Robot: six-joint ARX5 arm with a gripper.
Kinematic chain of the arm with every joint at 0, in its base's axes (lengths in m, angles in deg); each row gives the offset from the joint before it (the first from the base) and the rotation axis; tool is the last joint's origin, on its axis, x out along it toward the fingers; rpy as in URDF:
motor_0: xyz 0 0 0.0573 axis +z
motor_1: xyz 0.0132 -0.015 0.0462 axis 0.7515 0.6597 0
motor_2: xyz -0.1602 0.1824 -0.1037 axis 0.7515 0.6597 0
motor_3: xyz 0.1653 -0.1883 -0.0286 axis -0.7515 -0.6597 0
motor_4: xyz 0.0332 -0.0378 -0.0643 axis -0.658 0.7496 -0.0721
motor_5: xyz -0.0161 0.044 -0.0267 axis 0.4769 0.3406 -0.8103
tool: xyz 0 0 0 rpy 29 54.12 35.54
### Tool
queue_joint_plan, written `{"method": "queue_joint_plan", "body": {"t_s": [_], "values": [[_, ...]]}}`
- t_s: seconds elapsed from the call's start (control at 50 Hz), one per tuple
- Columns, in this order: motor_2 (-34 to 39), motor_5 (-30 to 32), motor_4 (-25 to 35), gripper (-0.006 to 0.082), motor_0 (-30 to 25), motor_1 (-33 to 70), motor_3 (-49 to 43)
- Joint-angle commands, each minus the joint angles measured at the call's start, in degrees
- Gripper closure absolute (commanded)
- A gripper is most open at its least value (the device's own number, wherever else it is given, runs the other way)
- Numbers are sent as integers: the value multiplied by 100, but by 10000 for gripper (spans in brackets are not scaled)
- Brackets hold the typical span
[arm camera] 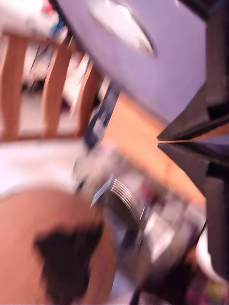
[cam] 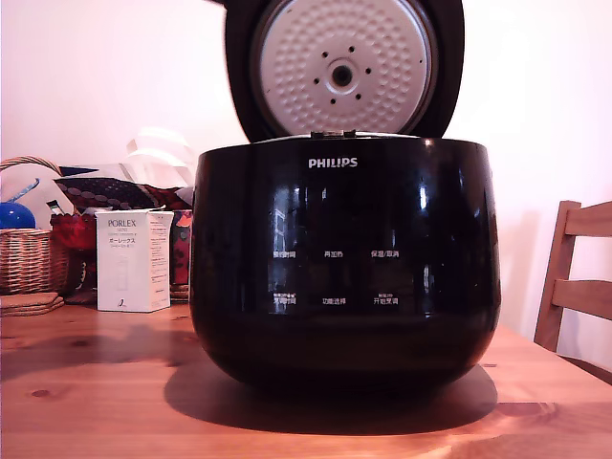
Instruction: Close the rice cooker by pressing the lid down with medium force
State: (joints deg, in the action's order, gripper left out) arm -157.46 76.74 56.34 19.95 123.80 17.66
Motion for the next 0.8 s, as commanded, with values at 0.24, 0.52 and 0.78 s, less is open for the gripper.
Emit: {"method": "queue_joint_plan", "body": {"t_s": [0.24, 0.52, 0.78], "values": [[-490, -503, 610, 789, -118, 162, -1648], [-490, -501, 588, 789, -280, 166, -2275], [-474, -505, 413, 789, -435, 177, -2452]]}}
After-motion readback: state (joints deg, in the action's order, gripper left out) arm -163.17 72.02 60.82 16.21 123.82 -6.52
